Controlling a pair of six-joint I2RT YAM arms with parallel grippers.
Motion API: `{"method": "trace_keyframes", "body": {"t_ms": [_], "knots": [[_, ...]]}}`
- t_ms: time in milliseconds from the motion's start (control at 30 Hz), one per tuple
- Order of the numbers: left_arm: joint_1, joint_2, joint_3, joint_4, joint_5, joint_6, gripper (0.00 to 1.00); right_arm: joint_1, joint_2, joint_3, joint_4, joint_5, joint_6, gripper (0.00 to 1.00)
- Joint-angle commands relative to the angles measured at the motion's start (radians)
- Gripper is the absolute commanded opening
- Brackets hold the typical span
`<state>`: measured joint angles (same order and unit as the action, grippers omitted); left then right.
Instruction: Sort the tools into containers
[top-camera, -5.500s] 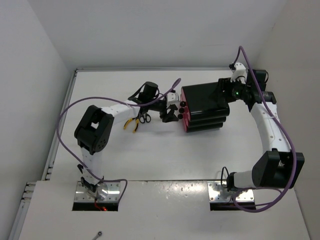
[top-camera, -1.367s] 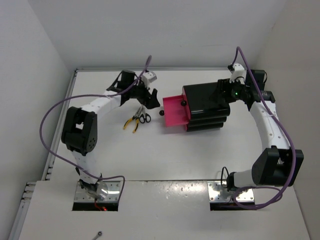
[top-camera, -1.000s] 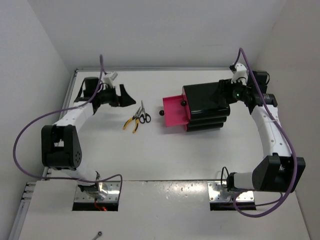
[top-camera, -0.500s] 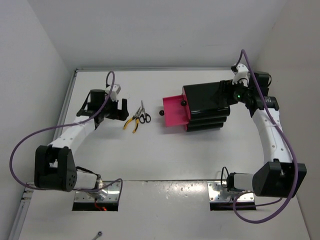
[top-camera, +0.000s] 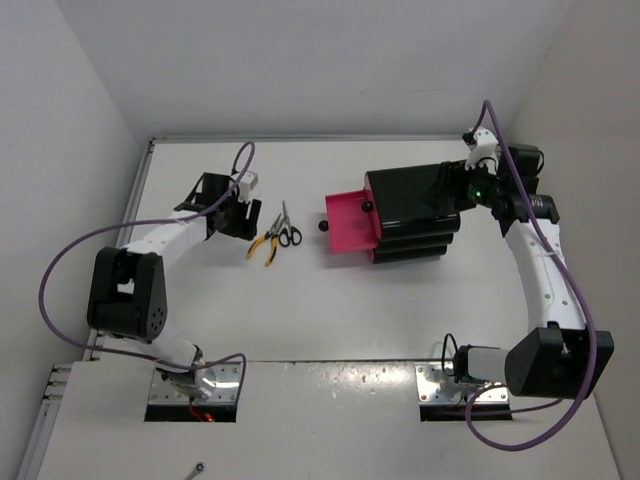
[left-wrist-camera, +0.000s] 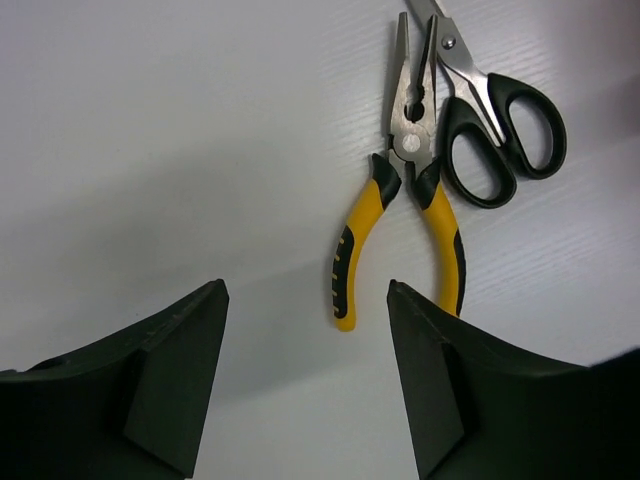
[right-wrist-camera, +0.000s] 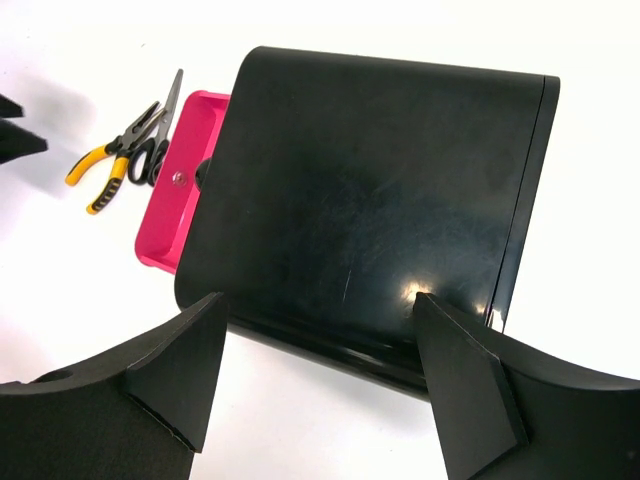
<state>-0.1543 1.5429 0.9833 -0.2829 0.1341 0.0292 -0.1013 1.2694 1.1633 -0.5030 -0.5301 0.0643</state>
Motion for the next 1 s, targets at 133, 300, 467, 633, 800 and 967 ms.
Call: {"method": "trace_keyframes", "body": {"t_ms": [133, 300, 467, 633, 800, 967], "knots": [[-0.008, 0.114, 0.066, -0.067, 0.061, 0.014, 0.69, 0.006, -0.024, -0.011, 0.018, 0.012, -0.011, 0.75], [-0.008, 0.16, 0.092, -0.098, 0.093, 0.025, 0.65, 0.006, -0.024, -0.011, 0.018, 0.012, -0.02, 0.75], [-0.017, 0.195, 0.11, -0.118, 0.102, 0.034, 0.59, 0.006, -0.024, -0.011, 0.018, 0.012, -0.02, 0.75], [-0.017, 0.23, 0.12, -0.118, 0.079, 0.034, 0.56, 0.006, -0.024, -0.02, 0.018, 0.012, -0.02, 0.75], [-0.017, 0.267, 0.12, -0.118, 0.059, 0.034, 0.51, 0.006, -0.024, -0.02, 0.018, 0.012, -0.02, 0.75], [-0.028, 0.289, 0.12, -0.118, 0.039, 0.034, 0.41, 0.006, -0.024, -0.02, 0.018, 0.021, -0.02, 0.75]]}}
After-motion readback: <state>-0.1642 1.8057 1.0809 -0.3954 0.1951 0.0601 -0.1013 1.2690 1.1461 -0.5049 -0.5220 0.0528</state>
